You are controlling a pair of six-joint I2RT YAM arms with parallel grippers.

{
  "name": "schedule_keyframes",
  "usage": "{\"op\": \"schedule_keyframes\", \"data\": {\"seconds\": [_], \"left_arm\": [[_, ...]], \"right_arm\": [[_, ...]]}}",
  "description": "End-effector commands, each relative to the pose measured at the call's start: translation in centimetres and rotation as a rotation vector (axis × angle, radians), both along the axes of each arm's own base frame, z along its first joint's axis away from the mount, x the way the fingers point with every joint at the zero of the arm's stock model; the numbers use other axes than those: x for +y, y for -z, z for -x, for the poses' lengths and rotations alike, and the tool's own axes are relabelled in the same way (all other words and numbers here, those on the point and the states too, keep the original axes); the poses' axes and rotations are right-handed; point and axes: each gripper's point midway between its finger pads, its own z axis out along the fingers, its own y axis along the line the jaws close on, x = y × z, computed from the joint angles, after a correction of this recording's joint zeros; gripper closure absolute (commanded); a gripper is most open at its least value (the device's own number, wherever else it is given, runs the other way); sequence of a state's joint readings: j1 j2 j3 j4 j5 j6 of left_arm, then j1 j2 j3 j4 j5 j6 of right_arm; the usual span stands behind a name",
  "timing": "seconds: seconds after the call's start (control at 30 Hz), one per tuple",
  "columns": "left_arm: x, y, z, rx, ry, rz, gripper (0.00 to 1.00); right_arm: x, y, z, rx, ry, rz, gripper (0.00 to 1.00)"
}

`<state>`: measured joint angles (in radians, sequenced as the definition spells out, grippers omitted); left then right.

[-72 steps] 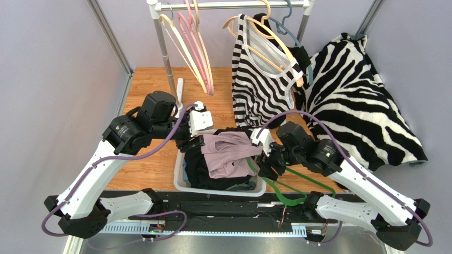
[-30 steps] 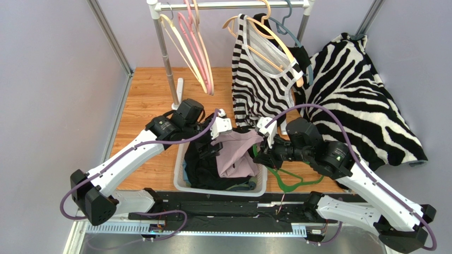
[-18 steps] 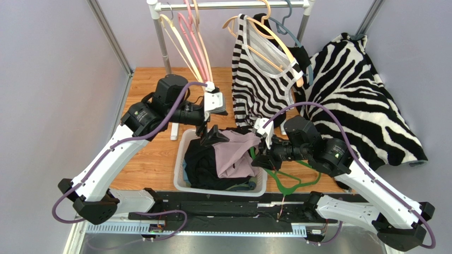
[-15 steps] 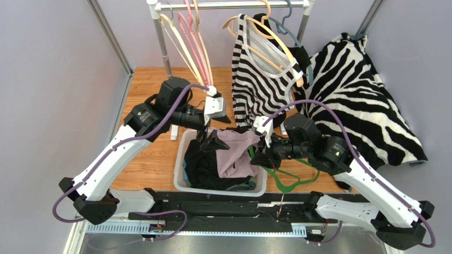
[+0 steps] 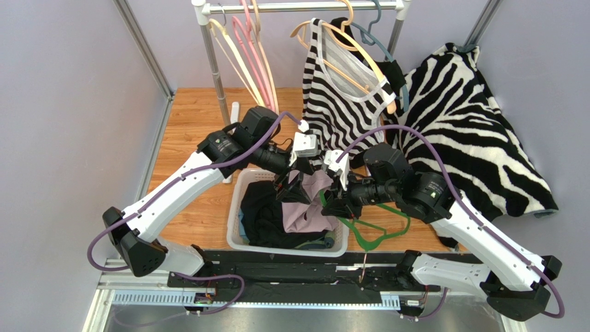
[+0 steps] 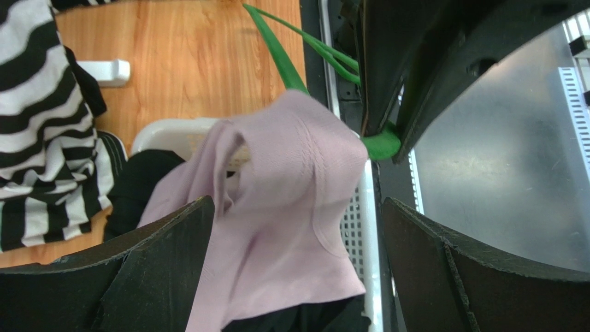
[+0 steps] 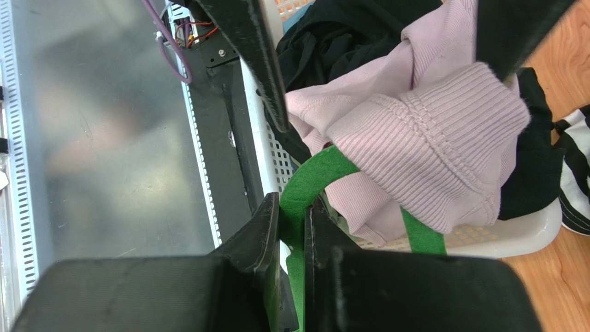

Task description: Remove the tank top from the hanger

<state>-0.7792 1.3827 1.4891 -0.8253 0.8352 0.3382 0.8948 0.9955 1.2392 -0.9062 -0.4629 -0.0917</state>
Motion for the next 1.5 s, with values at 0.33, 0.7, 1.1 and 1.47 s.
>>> {"op": "schedule_keyframes", "data": {"seconds": [0.33,0.7,1.1,1.47], "left_arm": [[-1.2,-1.3,2.1,0.029,0.138,0.068,0.23],[1.6,-6.7,0.0,-0.271,-0.001,0.048,1.00],[4.3,-15.0,-0.6,-0.504,-0.129,0.154,1.00],[8.5,-10.2,2.2,-0.517,-0.094,0.043,1.00]], "right_arm": [[0.4,-4.4,0.7,-0.092,-0.059,-0.112,1.00],[-0.9,-4.3,1.4,-0.088,-0.051,-0.086,1.00],[-4.3,-6.5,0.6,-0.210,0.072,-0.060,1.00],[-4.9,-14.2,-4.0,-0.379,0.313,-0.177,1.00]]}}
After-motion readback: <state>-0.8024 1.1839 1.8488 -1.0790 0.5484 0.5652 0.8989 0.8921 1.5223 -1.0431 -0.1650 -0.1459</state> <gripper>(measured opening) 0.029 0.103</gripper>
